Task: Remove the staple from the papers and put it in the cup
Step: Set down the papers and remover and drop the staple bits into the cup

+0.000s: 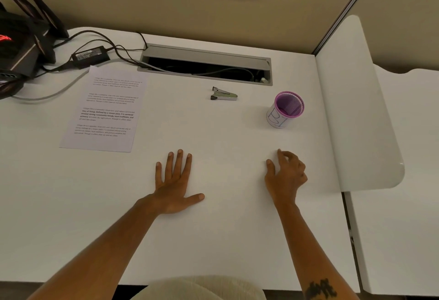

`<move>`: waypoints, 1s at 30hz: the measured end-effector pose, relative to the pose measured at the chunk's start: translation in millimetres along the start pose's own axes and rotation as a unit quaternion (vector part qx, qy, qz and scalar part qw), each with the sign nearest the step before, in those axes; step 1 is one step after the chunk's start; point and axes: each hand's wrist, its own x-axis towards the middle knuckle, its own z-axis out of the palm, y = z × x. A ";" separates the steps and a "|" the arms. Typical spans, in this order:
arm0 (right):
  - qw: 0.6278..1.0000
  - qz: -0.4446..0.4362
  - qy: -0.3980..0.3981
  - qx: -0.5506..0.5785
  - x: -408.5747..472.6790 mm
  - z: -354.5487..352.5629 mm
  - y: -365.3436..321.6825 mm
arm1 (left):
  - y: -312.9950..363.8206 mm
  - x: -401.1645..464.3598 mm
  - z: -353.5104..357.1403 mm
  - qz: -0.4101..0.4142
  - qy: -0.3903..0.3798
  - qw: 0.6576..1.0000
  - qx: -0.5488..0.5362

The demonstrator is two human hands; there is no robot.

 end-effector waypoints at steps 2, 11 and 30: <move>0.999 0.017 0.029 0.042 3.7 -1.3 -2.5 | 0.1 -0.3 0.2 0.000 -0.001 1.000 -0.001; 0.995 0.074 0.035 0.057 19.7 -3.6 -27.9 | -1.5 1.4 1.9 0.001 0.003 1.000 -0.001; 0.994 0.079 -0.019 -0.069 31.6 -4.6 -56.5 | -3.7 3.6 4.4 0.001 0.009 1.000 0.009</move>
